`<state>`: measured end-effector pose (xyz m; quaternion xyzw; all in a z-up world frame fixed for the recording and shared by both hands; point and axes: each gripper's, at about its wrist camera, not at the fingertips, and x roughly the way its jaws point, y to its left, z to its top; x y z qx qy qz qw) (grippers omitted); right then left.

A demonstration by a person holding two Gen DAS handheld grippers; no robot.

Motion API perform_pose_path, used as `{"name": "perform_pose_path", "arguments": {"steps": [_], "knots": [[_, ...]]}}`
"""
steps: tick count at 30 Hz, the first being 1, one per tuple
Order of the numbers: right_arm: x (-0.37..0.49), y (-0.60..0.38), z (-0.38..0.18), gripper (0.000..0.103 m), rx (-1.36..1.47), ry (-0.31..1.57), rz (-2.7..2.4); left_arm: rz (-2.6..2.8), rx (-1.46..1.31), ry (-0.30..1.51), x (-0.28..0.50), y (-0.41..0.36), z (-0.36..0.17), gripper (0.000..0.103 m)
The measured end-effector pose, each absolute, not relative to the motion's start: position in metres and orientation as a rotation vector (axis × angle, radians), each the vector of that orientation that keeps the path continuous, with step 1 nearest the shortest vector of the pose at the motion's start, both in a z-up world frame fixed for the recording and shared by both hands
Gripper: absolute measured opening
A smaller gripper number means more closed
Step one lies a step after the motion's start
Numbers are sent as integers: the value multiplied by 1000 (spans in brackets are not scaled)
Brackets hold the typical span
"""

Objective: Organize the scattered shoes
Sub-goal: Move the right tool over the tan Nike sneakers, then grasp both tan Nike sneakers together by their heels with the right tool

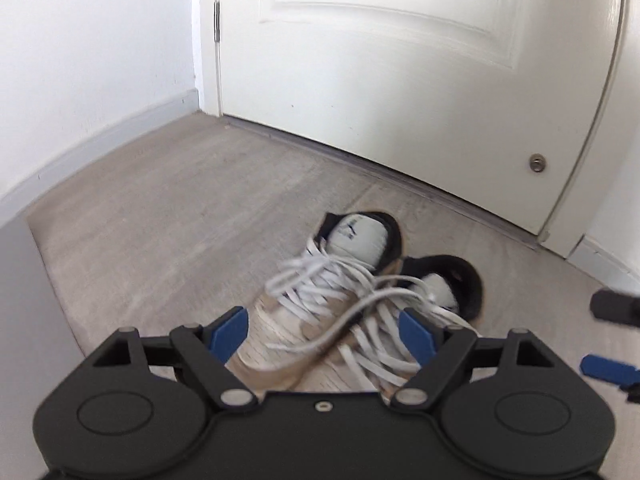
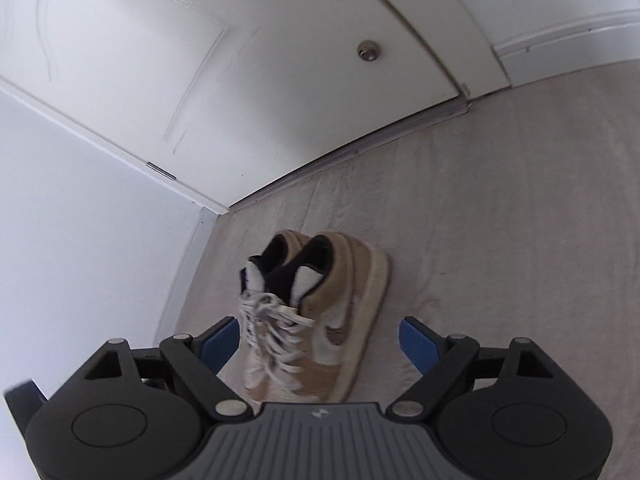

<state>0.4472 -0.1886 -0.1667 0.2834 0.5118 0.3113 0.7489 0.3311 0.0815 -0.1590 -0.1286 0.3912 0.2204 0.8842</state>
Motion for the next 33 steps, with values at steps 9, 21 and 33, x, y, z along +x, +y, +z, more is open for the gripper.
{"name": "perform_pose_path", "arguments": {"steps": [9,21,33], "knots": [[485,-55,-169,88,502,1237,437,407,-537,889,314,123,-200,81],[514,0,-205,94,357,1318,249,471,-506,911,314,128,-205,81],[525,-4,-194,88,541,1417,271,493,-559,905,313,140,-206,81]]}}
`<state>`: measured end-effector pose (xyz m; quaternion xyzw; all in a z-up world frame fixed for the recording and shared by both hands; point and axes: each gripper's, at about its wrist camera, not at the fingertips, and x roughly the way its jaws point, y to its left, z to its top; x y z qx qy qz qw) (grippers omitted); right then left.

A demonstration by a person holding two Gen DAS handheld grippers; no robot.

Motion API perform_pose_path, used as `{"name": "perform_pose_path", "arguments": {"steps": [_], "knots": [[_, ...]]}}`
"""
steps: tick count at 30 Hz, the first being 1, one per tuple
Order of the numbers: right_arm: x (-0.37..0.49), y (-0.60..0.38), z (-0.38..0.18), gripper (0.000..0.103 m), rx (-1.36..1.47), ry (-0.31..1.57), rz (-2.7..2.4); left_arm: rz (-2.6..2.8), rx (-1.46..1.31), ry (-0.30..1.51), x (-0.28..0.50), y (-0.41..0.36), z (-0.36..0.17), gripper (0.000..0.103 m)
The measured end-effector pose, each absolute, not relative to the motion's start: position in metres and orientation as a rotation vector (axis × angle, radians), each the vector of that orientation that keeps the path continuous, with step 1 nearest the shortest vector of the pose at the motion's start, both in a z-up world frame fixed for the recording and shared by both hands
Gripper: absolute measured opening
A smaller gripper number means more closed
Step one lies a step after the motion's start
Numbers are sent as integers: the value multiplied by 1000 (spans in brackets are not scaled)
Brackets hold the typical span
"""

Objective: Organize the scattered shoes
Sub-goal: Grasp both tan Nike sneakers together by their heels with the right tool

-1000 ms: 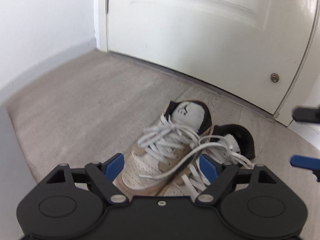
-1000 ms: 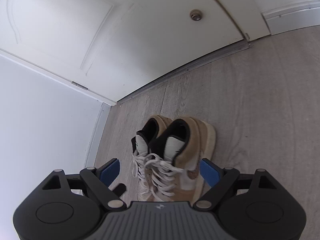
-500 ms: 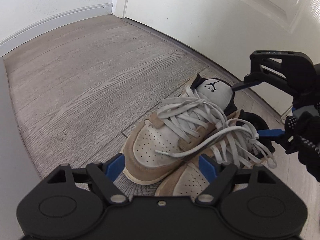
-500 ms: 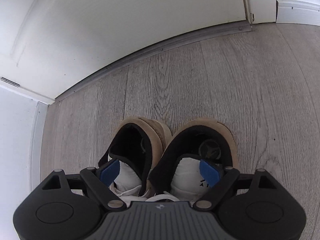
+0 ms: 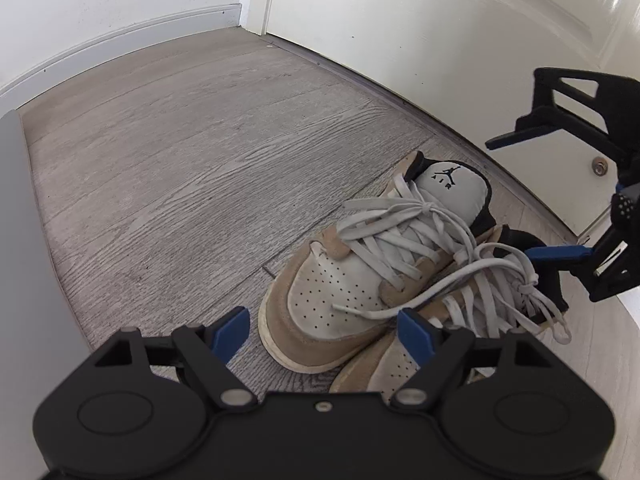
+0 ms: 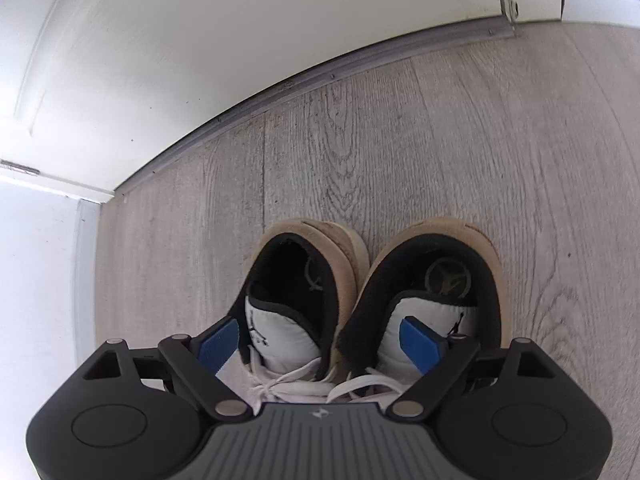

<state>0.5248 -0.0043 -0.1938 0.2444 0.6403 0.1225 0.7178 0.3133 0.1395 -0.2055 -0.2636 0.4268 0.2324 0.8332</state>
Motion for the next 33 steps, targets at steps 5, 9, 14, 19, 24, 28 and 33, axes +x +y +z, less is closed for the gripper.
{"name": "perform_pose_path", "arguments": {"steps": [5,9,14,19,24,28,33], "knots": [[537,-7,-207,88,534,1439,258,490,-613,885,308,146,-206,82],[541,0,-209,89,487,1473,263,481,-625,892,309,146,-206,82],[539,-2,-205,78,516,1481,204,487,-609,903,311,145,-209,82],[551,-26,-202,69,736,1490,273,482,-653,885,308,149,-209,82],[555,-33,-215,69,748,1520,218,480,-664,886,308,151,-210,82],[557,-36,-225,70,781,1499,227,469,-665,888,309,150,-210,82],[561,-2,-217,72,516,1504,273,456,-657,900,310,147,-210,82]]}}
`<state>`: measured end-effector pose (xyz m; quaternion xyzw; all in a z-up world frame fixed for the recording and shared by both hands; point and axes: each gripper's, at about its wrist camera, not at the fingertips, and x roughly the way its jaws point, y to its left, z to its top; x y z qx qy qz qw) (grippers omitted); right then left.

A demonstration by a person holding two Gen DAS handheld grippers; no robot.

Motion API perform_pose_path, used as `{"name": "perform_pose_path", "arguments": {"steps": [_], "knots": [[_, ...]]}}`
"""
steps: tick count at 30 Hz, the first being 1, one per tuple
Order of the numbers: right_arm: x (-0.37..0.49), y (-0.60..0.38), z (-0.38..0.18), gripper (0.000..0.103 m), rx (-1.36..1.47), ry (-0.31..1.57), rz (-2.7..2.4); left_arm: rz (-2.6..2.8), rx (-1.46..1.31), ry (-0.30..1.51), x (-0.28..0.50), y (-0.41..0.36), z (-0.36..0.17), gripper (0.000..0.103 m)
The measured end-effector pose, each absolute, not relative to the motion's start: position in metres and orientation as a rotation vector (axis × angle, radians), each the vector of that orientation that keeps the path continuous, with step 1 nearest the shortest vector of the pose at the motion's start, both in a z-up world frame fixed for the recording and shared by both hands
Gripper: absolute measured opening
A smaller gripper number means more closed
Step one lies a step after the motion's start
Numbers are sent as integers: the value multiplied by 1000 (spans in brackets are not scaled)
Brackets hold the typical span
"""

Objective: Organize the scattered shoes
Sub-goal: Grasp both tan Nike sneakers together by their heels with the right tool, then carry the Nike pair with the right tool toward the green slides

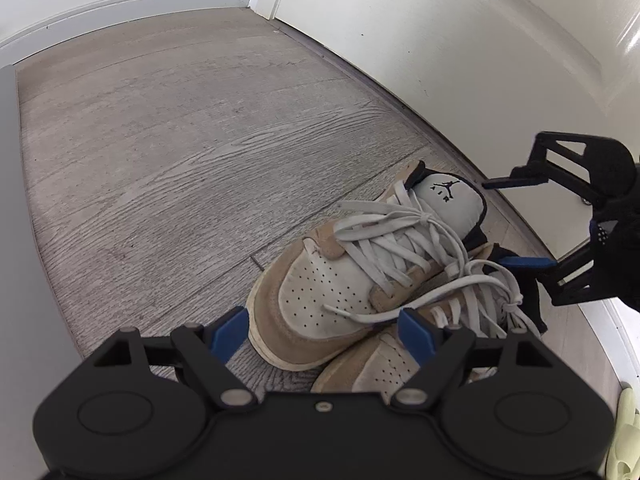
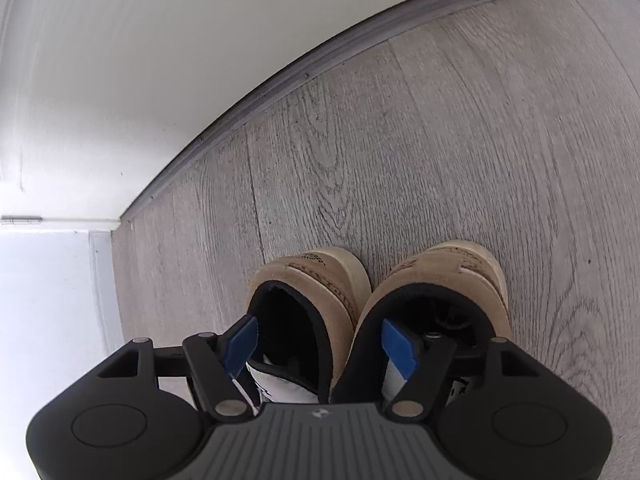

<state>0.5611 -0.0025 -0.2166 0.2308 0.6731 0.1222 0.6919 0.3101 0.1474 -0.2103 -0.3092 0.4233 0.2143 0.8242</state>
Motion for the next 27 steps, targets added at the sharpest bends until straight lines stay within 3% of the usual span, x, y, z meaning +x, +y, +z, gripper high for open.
{"name": "perform_pose_path", "arguments": {"steps": [6,13,18,21,27], "knots": [[560,46,-217,80,220,1520,197,449,-658,909,310,147,-211,82],[549,54,-226,78,57,1499,202,448,-688,899,307,151,-210,82],[539,61,-228,60,-29,1416,159,447,-680,914,310,149,-211,82],[527,54,-225,37,-71,1340,194,442,-685,910,311,149,-210,82],[513,11,-219,33,62,1223,344,461,-697,902,309,155,-211,82]]}}
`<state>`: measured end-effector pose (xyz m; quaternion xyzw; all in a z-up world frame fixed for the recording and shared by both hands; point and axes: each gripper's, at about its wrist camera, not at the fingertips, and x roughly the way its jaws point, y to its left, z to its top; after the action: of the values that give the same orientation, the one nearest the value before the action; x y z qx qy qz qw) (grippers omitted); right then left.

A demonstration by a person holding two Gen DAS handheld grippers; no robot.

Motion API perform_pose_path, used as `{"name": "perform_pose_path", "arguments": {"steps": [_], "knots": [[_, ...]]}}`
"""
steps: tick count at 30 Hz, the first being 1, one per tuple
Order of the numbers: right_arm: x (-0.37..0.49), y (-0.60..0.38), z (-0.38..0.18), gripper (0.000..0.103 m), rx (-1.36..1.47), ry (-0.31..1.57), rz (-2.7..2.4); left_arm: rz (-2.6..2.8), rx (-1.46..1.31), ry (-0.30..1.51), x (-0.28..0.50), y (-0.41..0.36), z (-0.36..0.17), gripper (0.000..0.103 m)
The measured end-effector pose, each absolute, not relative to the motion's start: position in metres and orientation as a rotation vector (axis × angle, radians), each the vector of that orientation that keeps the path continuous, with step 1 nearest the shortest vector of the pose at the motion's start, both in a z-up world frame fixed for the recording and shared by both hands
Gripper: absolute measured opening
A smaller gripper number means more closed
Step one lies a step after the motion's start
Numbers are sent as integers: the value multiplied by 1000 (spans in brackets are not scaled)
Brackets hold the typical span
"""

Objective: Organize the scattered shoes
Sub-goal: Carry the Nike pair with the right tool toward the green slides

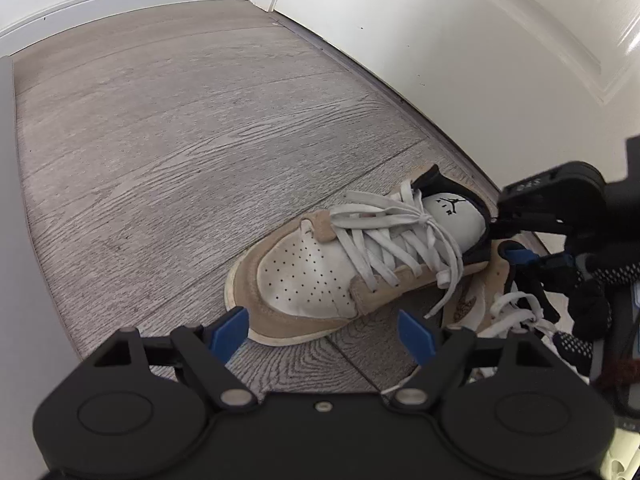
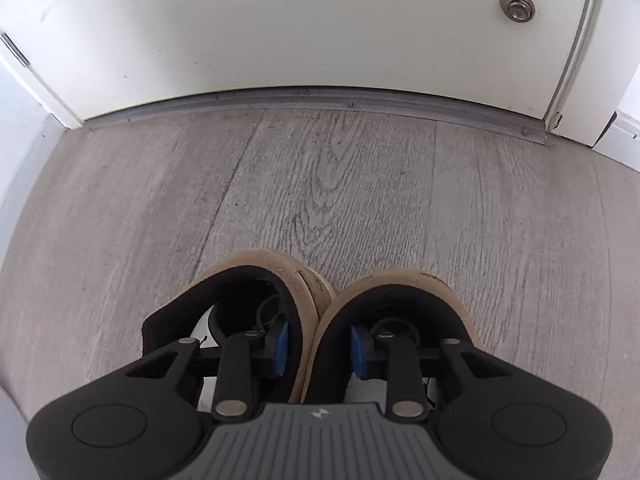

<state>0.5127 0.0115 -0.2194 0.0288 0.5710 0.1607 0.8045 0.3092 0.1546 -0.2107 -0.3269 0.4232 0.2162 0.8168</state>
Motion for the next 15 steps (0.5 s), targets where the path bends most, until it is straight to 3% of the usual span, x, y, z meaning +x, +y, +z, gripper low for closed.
{"name": "perform_pose_path", "arguments": {"steps": [15], "knots": [[430,-133,-134,35,239,681,298,426,-564,905,314,130,-200,82]]}}
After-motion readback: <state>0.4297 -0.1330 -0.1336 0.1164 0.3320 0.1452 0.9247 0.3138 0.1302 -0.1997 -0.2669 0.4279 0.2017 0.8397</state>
